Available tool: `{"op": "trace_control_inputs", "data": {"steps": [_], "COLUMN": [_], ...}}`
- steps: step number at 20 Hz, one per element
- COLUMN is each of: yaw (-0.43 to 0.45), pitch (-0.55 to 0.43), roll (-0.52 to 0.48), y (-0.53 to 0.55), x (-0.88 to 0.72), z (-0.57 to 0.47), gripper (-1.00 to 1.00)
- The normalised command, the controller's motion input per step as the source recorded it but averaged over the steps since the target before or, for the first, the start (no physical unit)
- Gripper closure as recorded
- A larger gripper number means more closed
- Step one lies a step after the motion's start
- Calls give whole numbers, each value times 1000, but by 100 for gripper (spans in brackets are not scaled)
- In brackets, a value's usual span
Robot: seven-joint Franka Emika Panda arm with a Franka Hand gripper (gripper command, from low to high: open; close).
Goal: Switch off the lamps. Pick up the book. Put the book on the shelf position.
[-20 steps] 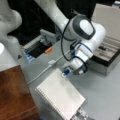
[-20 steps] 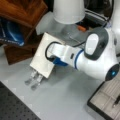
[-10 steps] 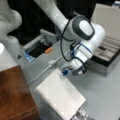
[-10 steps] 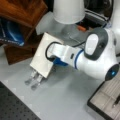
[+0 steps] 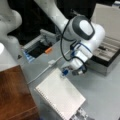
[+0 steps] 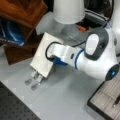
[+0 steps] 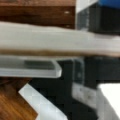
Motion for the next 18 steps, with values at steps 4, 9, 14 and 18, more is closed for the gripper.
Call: {"op": "trace_control_inputs", "data": {"steps": [4, 9, 14, 18], "yaw": [2, -22, -54, -64], "pitch": [182, 140, 98, 89], "roll": [-314, -261, -227, -239], "y": [75, 77, 86, 106], "x": [244, 289, 301, 312], "z": [325, 275, 240, 275], "gripper": [100, 100, 100, 100]}}
